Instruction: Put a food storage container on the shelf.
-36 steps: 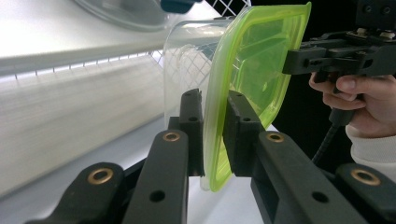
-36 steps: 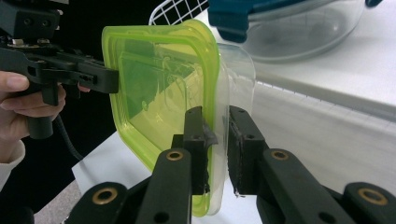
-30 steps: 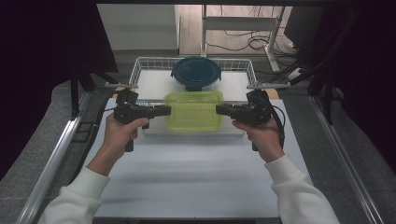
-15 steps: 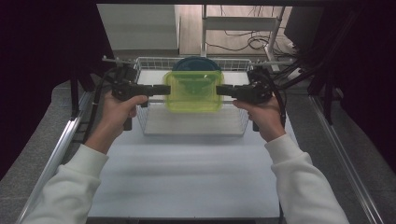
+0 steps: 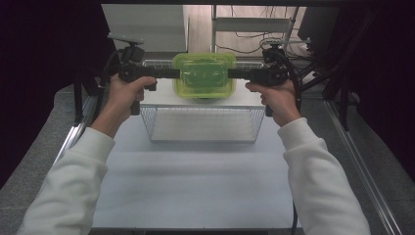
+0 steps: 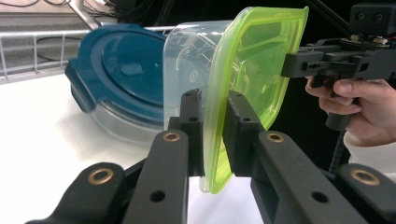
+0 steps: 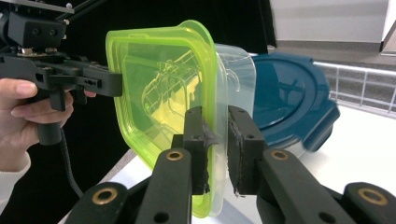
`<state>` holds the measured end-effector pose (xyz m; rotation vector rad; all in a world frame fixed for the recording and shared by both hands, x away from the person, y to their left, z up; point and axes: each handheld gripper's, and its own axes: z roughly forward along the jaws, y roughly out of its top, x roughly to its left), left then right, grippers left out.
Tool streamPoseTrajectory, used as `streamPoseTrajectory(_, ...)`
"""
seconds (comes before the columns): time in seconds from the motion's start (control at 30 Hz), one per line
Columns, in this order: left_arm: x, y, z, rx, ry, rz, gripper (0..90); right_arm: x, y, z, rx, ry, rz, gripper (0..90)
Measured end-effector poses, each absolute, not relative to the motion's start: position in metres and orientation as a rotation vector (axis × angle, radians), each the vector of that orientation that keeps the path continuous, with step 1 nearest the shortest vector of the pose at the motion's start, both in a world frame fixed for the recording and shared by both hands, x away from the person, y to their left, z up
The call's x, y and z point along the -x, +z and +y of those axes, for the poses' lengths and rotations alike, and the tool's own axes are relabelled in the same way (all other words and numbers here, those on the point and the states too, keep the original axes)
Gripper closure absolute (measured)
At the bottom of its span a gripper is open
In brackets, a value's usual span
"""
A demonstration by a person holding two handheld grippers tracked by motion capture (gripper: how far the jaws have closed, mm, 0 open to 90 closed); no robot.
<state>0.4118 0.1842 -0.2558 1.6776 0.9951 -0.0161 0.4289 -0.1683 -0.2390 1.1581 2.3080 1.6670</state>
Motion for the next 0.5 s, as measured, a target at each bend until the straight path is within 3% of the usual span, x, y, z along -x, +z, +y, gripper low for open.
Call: streamPoseTrajectory(0.5,-0.451,-0.254,0.187,-1.665,-0.074,1.068,79.6,-0.472,-0.233,-0.163,-1.262,1.641,2.335,78.6)
